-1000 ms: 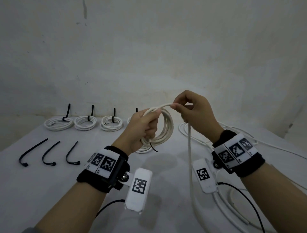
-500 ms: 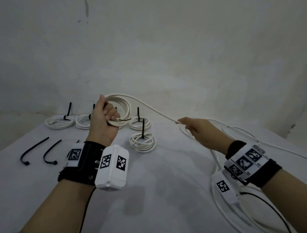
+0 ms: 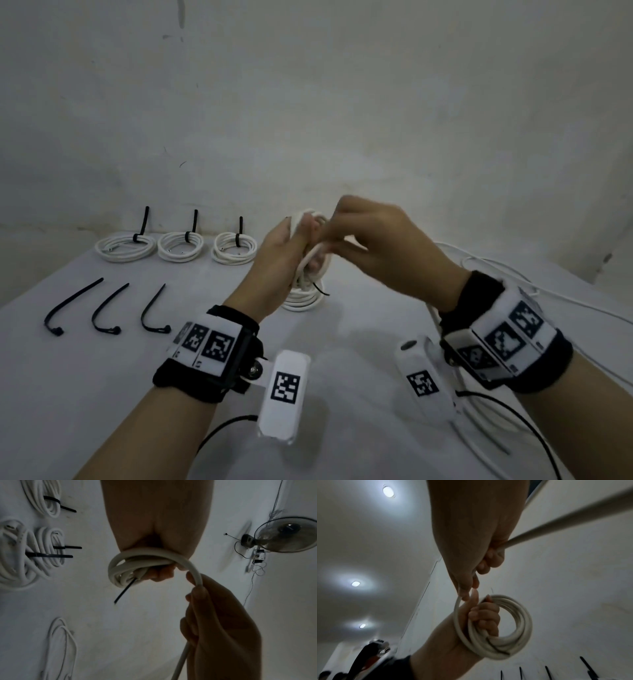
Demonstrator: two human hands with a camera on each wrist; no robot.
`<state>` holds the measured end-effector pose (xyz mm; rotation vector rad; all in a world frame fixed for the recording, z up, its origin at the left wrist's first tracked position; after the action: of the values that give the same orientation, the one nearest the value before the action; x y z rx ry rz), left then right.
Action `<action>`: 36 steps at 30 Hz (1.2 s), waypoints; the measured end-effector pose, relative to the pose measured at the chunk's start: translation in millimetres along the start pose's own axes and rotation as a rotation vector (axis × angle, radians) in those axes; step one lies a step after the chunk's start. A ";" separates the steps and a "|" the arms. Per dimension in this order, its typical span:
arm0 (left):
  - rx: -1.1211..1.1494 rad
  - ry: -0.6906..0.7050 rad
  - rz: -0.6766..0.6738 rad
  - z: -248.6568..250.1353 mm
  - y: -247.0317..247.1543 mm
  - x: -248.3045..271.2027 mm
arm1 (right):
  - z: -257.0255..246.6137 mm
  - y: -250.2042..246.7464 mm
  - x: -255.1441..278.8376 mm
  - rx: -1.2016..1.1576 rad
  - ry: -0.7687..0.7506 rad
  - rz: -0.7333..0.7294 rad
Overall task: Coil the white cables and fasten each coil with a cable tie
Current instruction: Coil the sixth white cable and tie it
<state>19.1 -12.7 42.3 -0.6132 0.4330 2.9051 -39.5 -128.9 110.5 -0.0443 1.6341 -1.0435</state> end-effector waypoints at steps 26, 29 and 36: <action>-0.166 -0.001 0.159 7.2 -38.1 -8.1 | 31.1 55.5 15.0 -0.281 0.354 -0.107; -0.236 0.060 0.156 13.7 -40.1 -6.2 | 30.5 52.9 15.5 -0.289 0.317 -0.157; -0.217 0.041 0.076 7.9 -31.0 -5.0 | 41.4 45.8 15.6 -0.279 0.323 -0.100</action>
<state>26.7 18.7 43.6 -0.7015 0.1492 3.0418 9.9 -134.0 70.7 -0.1508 2.0823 -0.9248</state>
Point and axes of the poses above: each hand's wrist, its own x-axis away from the middle knuckle, its own y-axis out of the palm, z = x × y, the point moved 4 cm from there along -x, towards the middle knuckle, and after that the axes turned 8 degrees about z, right-handed, at the moved point
